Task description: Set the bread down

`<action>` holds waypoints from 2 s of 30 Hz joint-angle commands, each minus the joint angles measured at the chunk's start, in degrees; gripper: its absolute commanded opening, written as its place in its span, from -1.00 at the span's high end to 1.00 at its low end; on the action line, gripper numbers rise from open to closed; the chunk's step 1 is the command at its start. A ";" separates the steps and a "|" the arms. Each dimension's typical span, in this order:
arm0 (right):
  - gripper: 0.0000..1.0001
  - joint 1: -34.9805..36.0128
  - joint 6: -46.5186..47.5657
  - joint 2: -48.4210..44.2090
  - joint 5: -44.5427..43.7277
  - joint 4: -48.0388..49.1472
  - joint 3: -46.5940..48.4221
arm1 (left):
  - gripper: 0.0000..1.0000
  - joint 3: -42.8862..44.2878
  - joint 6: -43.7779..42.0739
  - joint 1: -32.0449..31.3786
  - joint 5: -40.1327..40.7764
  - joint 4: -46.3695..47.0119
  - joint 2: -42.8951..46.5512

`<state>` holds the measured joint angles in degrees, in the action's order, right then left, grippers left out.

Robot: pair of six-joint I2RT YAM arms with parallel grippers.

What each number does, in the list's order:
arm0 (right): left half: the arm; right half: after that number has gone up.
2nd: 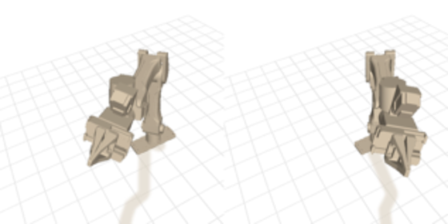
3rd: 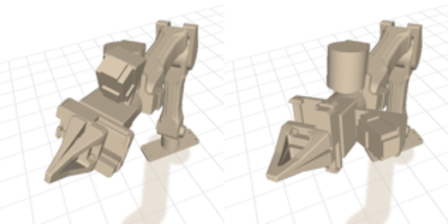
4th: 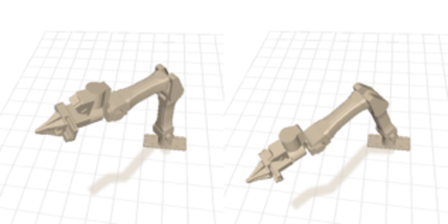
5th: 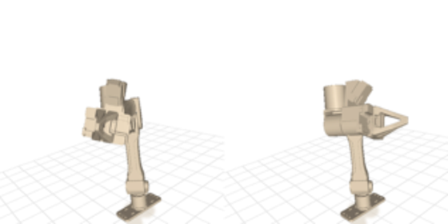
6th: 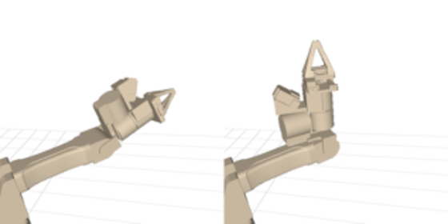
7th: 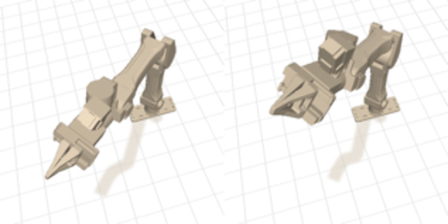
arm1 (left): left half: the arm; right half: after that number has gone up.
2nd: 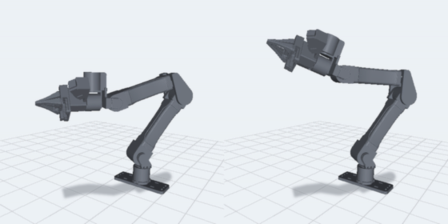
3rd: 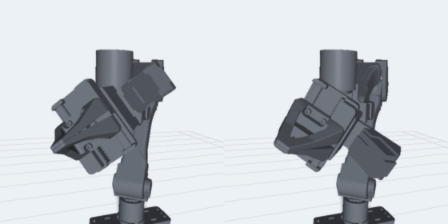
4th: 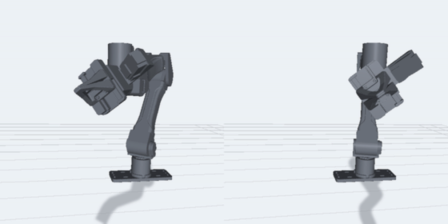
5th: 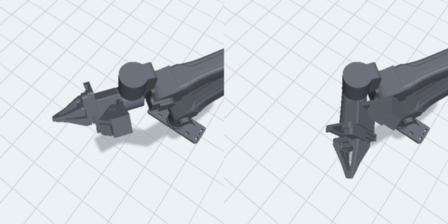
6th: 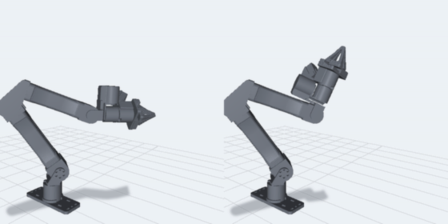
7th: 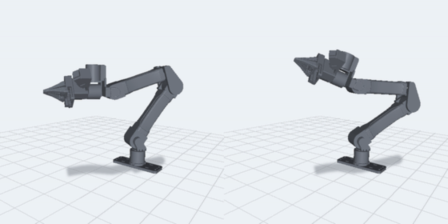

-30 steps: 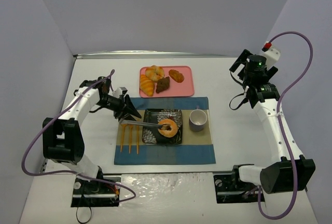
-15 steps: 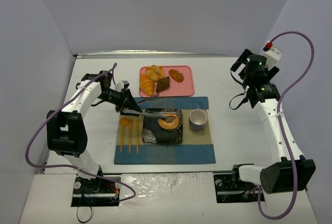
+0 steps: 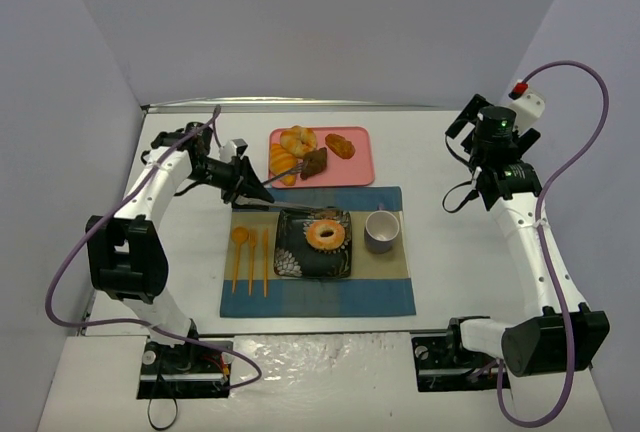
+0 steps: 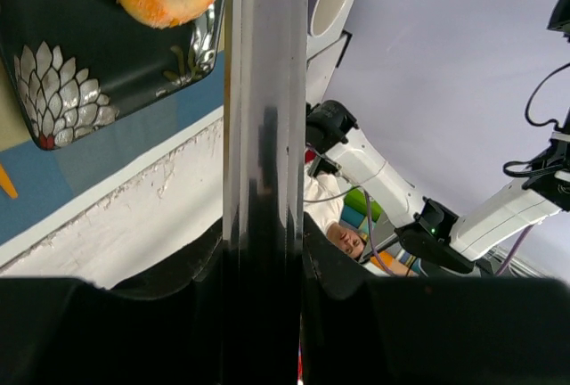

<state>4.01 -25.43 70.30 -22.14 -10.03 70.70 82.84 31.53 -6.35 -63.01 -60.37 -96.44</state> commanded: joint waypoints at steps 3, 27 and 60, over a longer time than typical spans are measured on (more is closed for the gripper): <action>-1.00 0.12 0.62 -1.89 -1.44 4.06 0.85 | 1.00 6.19 7.52 2.39 -2.50 8.99 3.89; -1.00 0.12 1.87 -3.59 -0.19 4.15 0.53 | 1.00 -0.40 27.66 12.96 19.66 57.10 12.73; -1.00 0.21 2.39 -2.52 0.19 4.15 0.41 | 0.73 -11.24 26.07 23.96 27.63 62.98 -11.79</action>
<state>4.01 -23.77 68.12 -21.50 -10.04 70.70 70.79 59.89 16.90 -38.96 5.18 -109.76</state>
